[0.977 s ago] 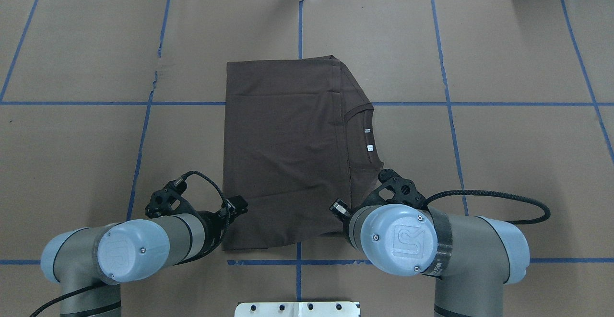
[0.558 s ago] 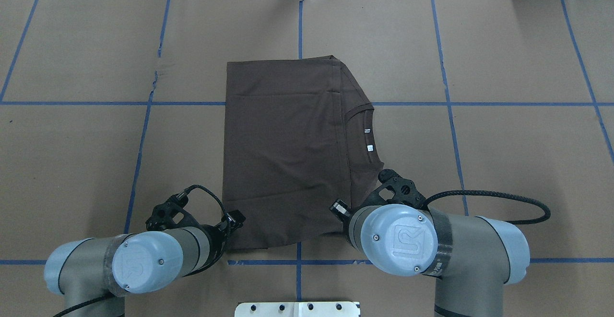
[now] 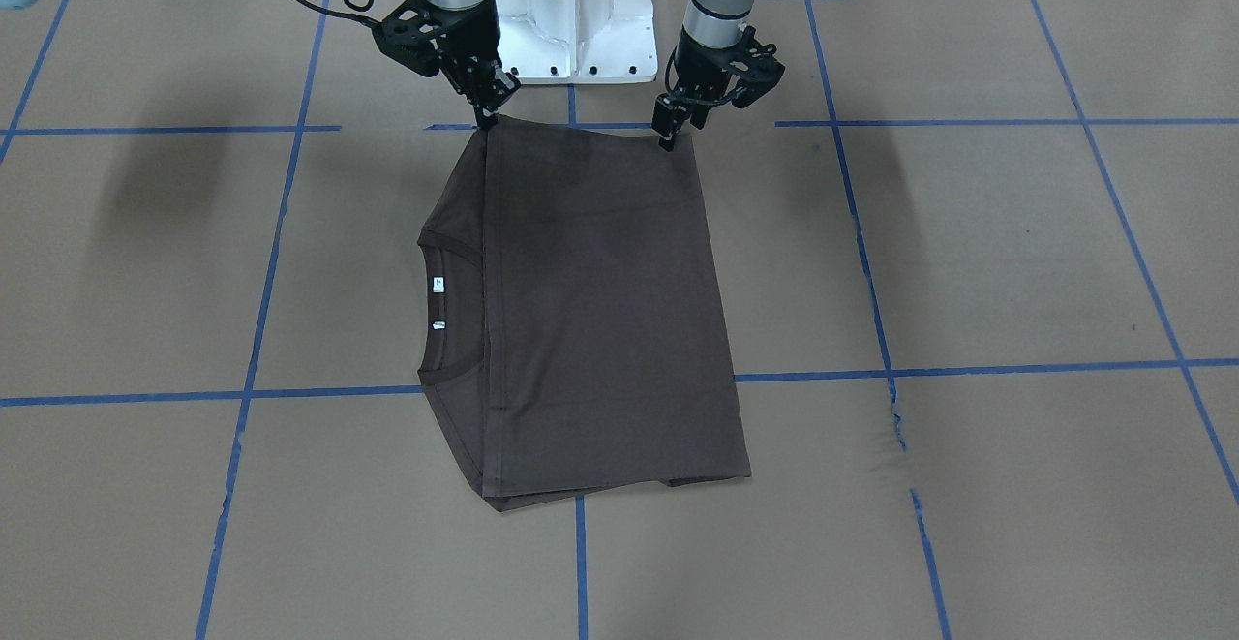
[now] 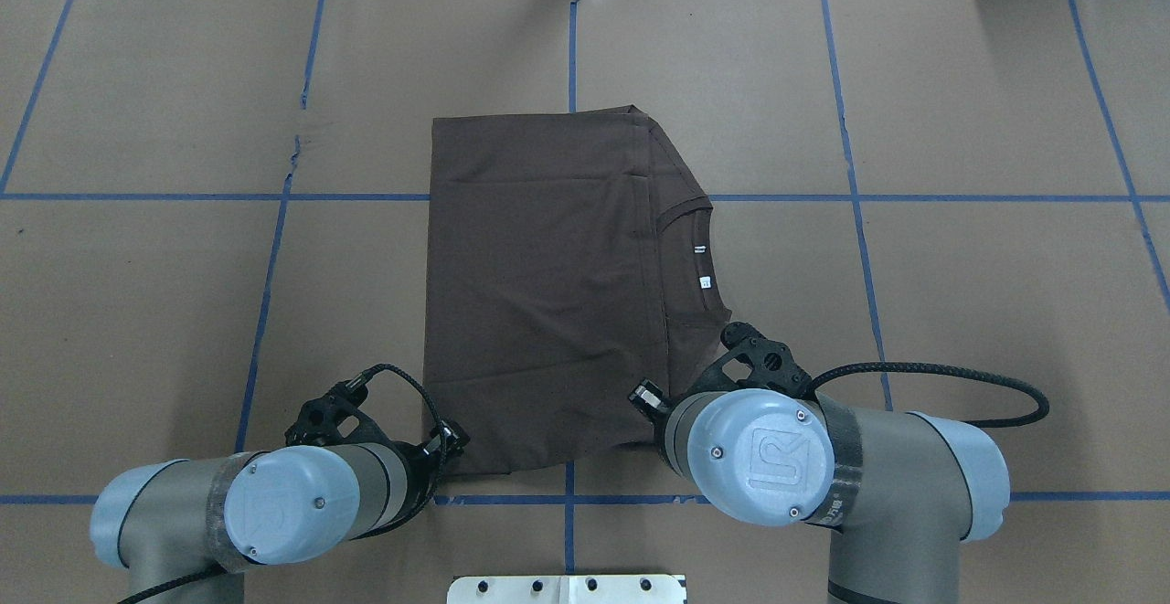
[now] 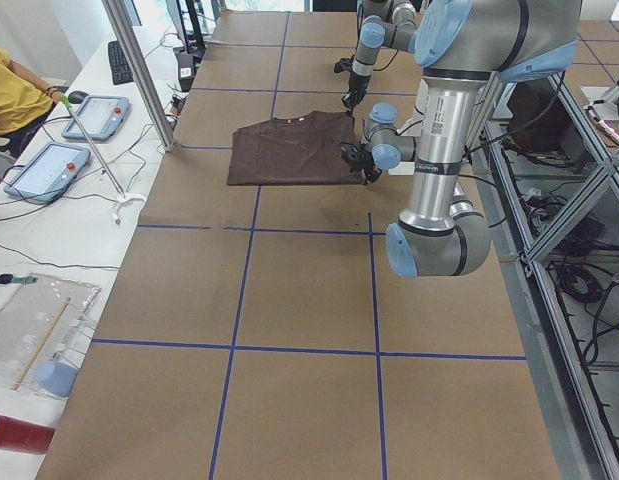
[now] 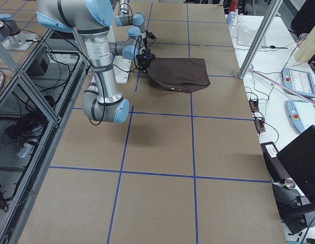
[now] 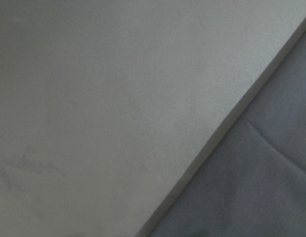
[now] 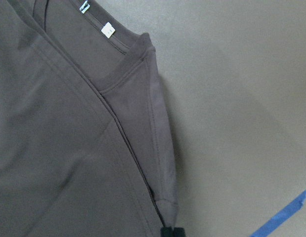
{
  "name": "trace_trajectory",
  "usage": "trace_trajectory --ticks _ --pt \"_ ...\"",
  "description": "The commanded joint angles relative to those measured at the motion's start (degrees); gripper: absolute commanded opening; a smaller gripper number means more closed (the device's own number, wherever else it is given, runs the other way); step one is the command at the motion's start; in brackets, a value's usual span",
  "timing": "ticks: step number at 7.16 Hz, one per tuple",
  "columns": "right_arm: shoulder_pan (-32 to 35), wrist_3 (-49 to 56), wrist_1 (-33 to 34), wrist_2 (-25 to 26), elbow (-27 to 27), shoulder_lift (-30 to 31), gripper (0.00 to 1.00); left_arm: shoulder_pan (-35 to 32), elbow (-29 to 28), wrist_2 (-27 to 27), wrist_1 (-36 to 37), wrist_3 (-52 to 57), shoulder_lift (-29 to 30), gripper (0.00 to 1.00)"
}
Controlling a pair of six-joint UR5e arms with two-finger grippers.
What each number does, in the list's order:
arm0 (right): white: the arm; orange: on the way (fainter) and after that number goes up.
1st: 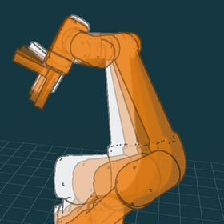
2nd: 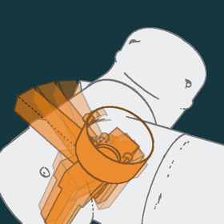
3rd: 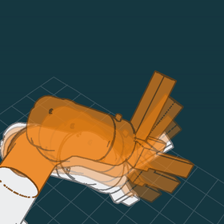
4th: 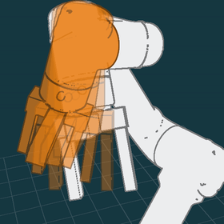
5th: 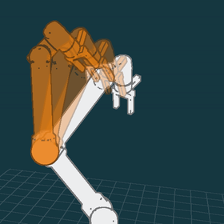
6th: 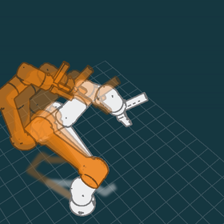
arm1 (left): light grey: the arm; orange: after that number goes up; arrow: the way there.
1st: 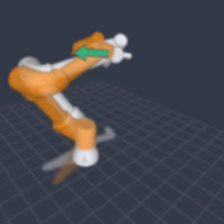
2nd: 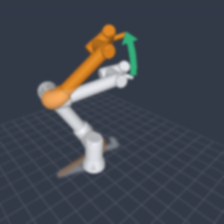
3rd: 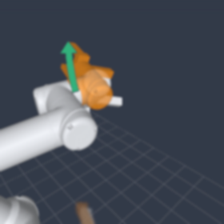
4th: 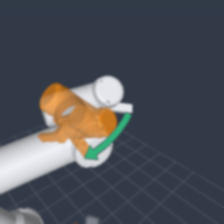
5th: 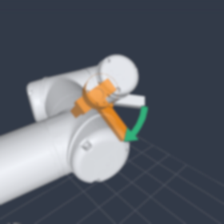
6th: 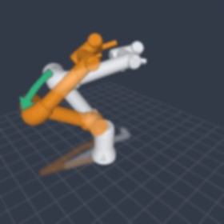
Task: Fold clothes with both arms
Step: 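Move the left gripper to the shirt's near edge and grasp both near corners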
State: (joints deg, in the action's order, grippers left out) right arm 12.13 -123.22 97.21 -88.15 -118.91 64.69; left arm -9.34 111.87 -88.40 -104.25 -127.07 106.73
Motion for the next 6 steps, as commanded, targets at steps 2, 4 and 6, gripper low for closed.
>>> trace_trajectory --ticks 2,4,6 --pt "0.0 0.0 0.0 0.0 0.0 -0.1 0.00 -0.1 0.0 -0.1 -0.1 0.1 -0.5 0.68" --pt "0.0 0.0 0.0 0.0 0.0 0.0 0.00 0.0 -0.1 -0.1 -0.1 0.0 -0.5 0.30" --pt "0.0 0.0 0.0 0.0 0.0 -0.1 0.00 -0.1 0.2 0.1 -0.1 0.0 -0.6 0.01"
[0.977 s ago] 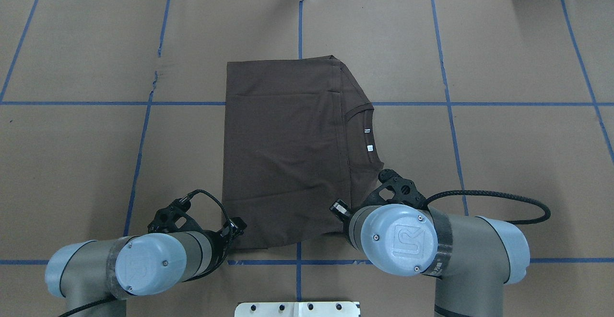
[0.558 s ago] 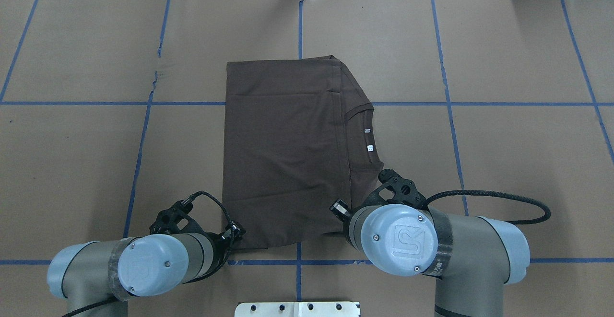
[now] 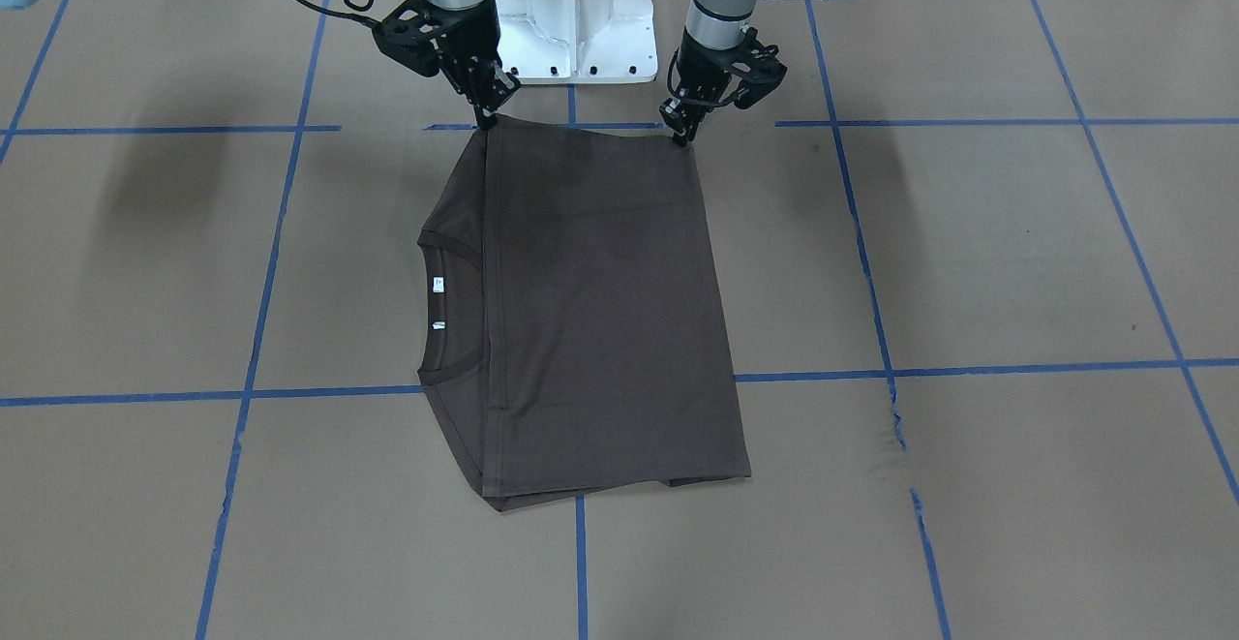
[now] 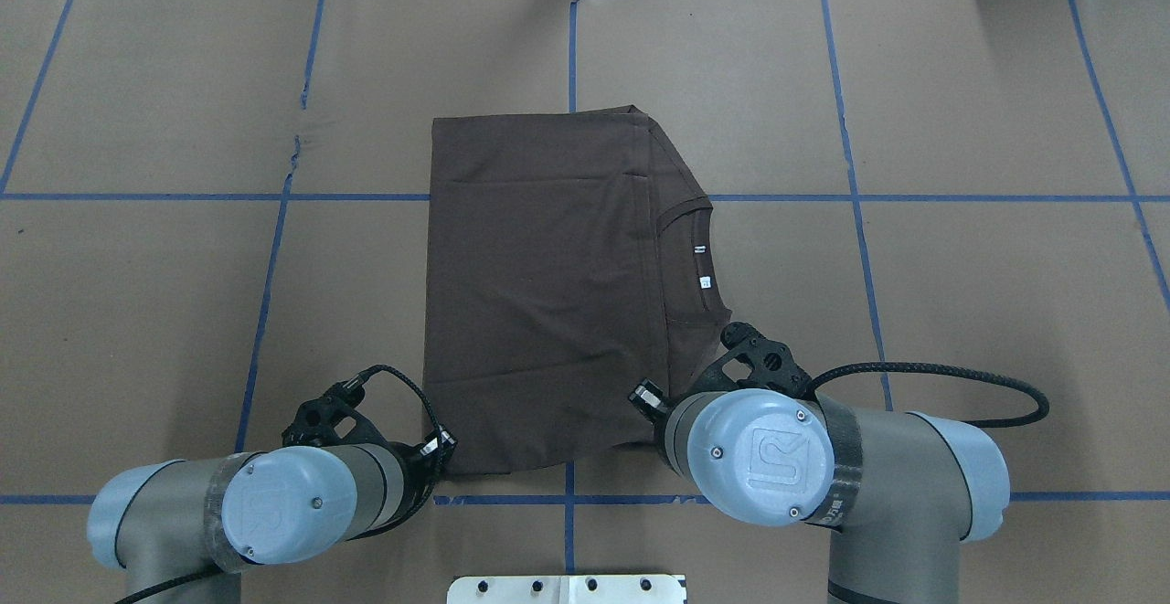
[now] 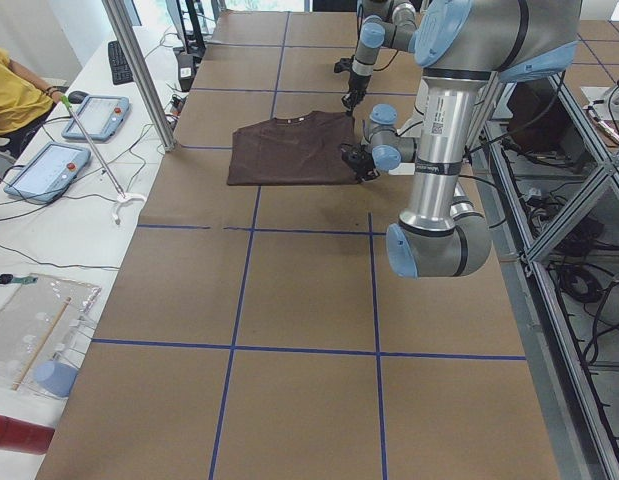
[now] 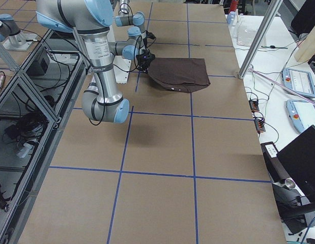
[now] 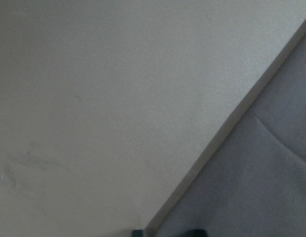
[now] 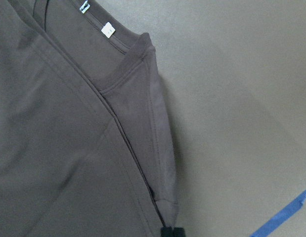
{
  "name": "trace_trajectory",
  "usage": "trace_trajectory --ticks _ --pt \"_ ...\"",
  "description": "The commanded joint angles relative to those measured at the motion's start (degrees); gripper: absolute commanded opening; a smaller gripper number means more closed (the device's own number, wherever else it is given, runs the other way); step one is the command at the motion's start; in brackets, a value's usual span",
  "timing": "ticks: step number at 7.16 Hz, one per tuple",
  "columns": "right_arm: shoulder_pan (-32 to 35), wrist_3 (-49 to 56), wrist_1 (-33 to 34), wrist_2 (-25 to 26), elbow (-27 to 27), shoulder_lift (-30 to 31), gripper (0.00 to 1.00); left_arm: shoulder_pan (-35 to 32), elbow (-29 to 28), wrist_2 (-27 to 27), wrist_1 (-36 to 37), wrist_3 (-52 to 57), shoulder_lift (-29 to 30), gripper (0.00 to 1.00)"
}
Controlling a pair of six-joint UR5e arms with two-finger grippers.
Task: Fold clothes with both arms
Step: 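Move the left gripper to the shirt's near edge and grasp both near corners, then lift the near edge with both grippers and fold it over the far half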
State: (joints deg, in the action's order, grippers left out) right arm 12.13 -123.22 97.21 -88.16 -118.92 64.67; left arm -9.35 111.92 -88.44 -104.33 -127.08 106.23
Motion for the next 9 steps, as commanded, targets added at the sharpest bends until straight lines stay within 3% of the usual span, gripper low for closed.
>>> trace_trajectory --ticks 1,5,7,8,9 --pt "0.0 0.0 0.0 0.0 0.0 -0.1 0.00 -0.1 0.8 0.1 0.1 0.0 0.0 0.00" --pt "-0.1 -0.1 0.1 -0.1 -2.0 0.6 0.00 0.5 5.2 -0.9 1.0 -2.5 0.2 0.00" --pt "-1.0 -0.1 10.7 -0.4 -11.6 0.8 0.00 3.2 13.1 -2.7 5.2 -2.6 0.5 0.00" --pt "-0.4 0.3 14.6 -0.6 -14.4 0.3 0.00 3.5 18.1 -3.1 8.4 -2.4 0.7 0.00" --pt "0.4 1.1 14.5 -0.4 -13.5 0.1 0.00 2.6 19.0 -3.3 12.7 1.8 1.8 0.00"
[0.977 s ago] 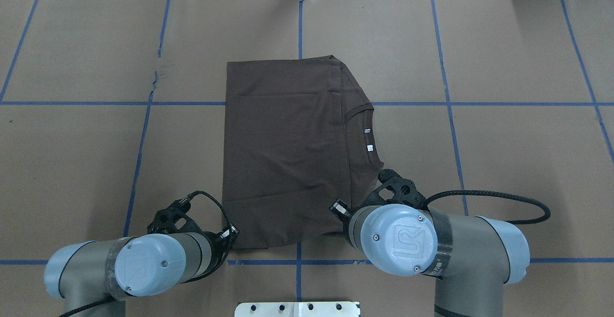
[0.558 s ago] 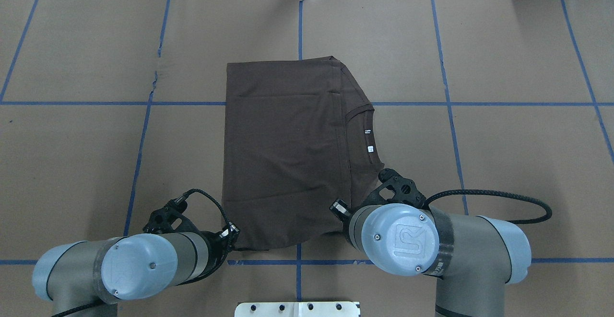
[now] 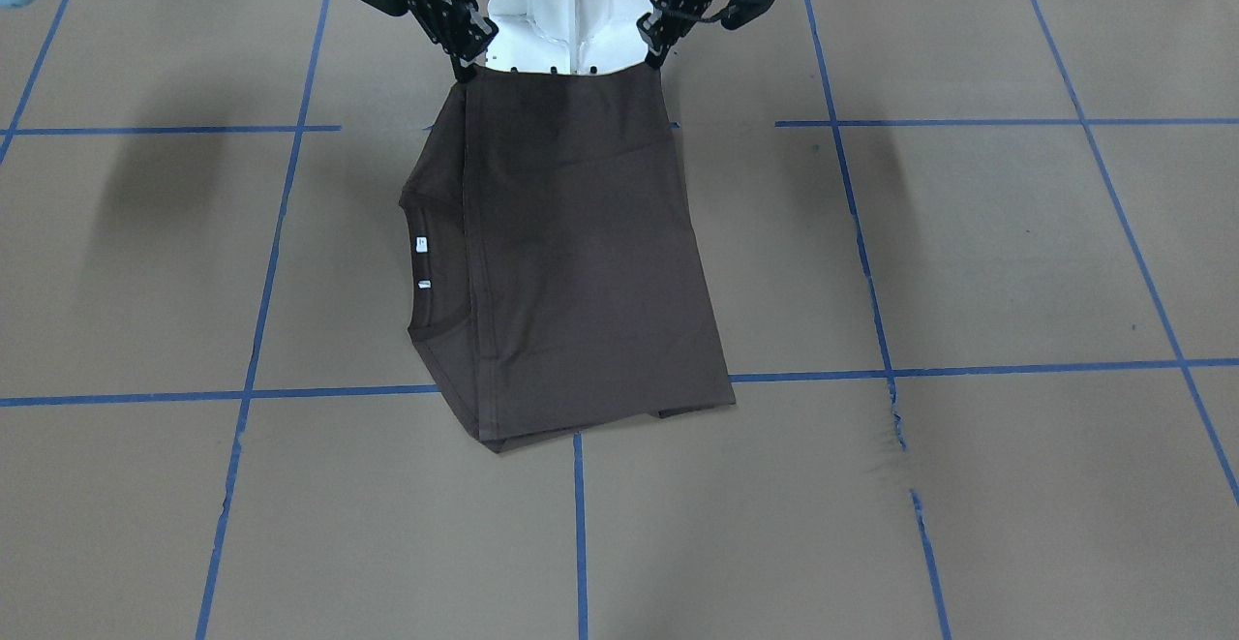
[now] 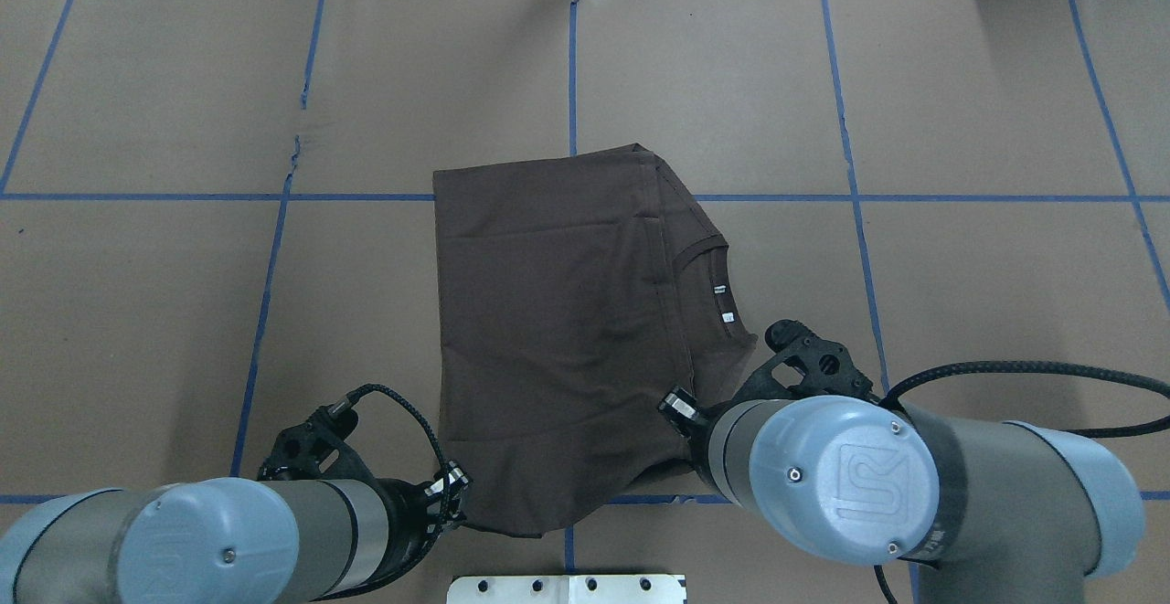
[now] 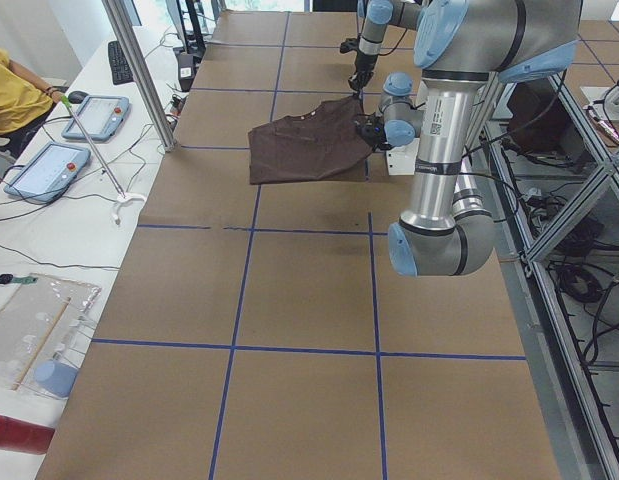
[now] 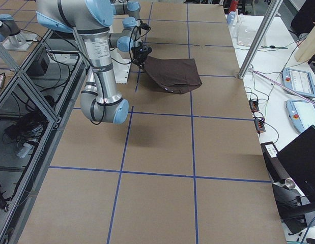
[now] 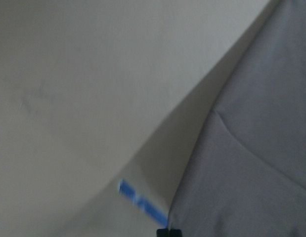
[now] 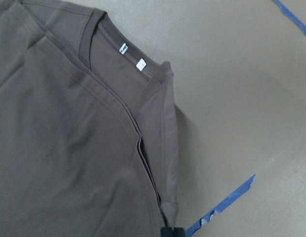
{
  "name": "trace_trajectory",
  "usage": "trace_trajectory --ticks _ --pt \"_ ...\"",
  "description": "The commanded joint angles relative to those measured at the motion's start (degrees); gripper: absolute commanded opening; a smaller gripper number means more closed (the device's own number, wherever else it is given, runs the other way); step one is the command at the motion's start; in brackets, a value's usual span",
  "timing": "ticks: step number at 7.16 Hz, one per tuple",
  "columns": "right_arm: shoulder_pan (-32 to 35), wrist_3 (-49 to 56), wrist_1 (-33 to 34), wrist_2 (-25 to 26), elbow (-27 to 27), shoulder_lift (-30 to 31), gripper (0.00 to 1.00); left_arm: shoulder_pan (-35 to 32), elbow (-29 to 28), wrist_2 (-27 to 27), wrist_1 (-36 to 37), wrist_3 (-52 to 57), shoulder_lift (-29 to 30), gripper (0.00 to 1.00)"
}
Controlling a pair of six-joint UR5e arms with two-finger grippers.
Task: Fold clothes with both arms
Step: 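Lift the near edge with both grippers and fold it over the far half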
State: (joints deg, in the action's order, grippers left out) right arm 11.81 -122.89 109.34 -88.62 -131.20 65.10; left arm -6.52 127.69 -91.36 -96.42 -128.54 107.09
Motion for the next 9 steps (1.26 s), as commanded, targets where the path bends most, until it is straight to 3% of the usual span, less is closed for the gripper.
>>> trace_trajectory --ticks 1,3,5,9 --pt "4.7 4.6 1.2 -0.1 0.4 -1.1 0.00 -5.5 2.7 -0.2 5.4 12.3 2.3 0.00" --pt "11.4 9.5 -3.8 -0.4 10.6 -6.5 0.00 -13.7 -2.6 -0.4 4.7 22.4 5.2 0.00" --pt "17.2 10.3 -8.2 -5.1 14.4 -7.3 0.00 -18.7 -6.4 -0.4 4.1 26.4 7.3 0.00" --pt "20.8 11.3 -10.7 -6.7 23.6 -12.4 0.00 -23.2 -14.2 -0.1 -4.2 31.2 7.4 0.00"
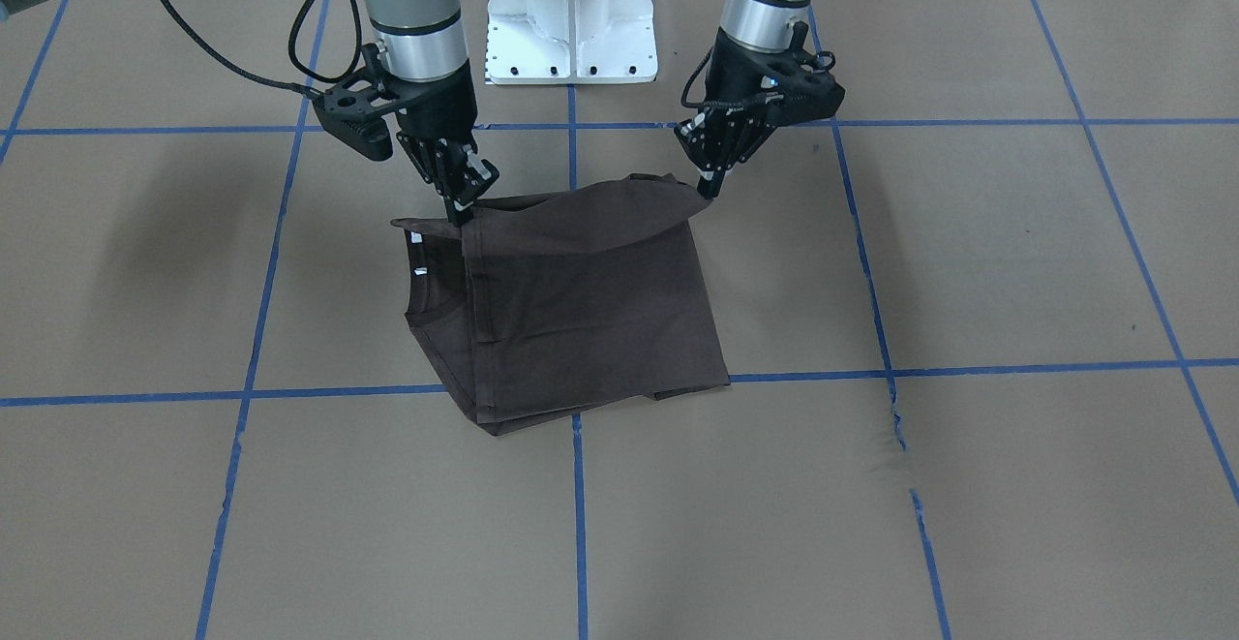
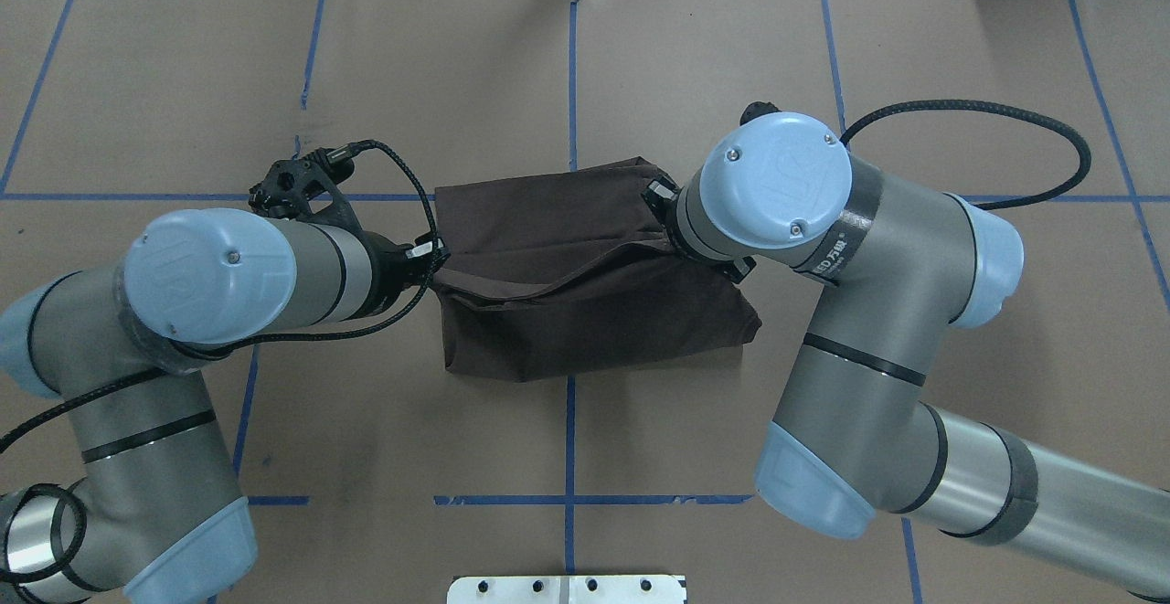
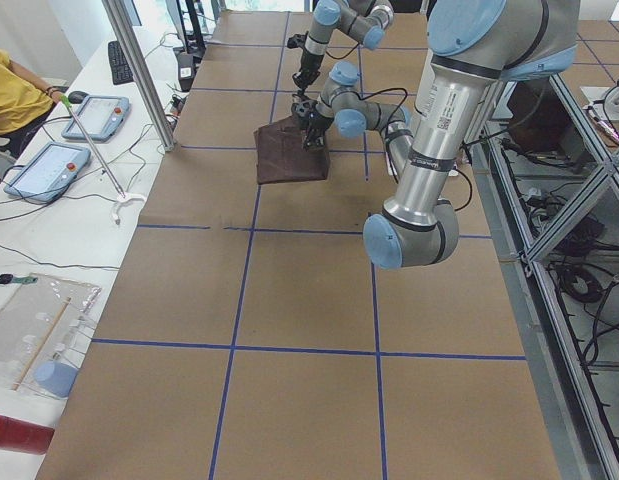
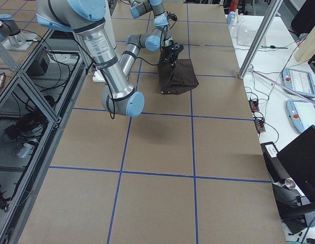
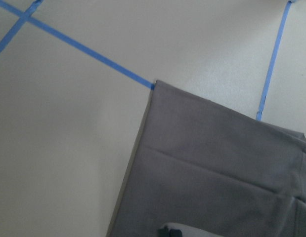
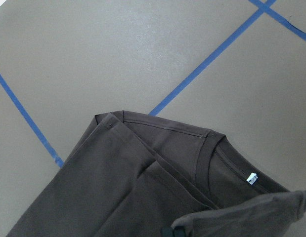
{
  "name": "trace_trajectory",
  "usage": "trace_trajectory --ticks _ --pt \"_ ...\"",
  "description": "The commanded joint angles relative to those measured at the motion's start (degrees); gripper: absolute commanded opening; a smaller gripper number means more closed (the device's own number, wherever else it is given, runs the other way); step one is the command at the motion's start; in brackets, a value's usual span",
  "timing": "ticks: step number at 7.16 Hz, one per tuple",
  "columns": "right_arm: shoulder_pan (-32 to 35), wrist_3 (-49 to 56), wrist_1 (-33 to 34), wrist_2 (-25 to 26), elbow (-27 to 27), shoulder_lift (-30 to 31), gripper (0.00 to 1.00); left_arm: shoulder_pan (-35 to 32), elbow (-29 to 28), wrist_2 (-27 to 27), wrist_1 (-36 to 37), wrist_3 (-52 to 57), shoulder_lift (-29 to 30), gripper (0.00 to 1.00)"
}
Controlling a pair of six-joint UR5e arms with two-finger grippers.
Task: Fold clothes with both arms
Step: 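Lift the near edge with both grippers and fold it over the far half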
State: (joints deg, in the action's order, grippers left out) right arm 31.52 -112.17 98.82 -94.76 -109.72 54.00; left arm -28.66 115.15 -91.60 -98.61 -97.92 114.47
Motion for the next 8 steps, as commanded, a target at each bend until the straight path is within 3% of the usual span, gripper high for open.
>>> trace_trajectory --ticks 1,3,5,6,7,8 --pt "1.8 1.1 -0.2 -1.4 3.2 -1.7 0.00 -1.7 -1.8 0.1 -2.1 2.5 0.1 0.00" --pt "2.6 0.9 -6.8 -1.8 7.6 -1.7 0.00 -2.8 -4.9 0.4 -3.2 5.4 0.8 0.00" --pt "4.9 1.1 -13.0 -4.1 13.4 -2.8 0.00 -4.9 -12.5 0.5 -10.5 5.5 1.9 0.05" --pt "6.3 3.3 -14.9 -5.3 18.1 -4.7 0.18 -5.7 -18.1 0.5 -13.9 5.5 3.8 0.21" --pt "8.2 7.4 -18.6 -5.4 24.6 -7.6 0.55 -8.2 -25.6 2.2 -19.5 6.2 7.0 0.25" --pt "9.9 11.3 -24.2 -5.3 33.8 -11.5 0.98 -11.0 -34.1 3.7 -25.0 8.7 10.6 0.40"
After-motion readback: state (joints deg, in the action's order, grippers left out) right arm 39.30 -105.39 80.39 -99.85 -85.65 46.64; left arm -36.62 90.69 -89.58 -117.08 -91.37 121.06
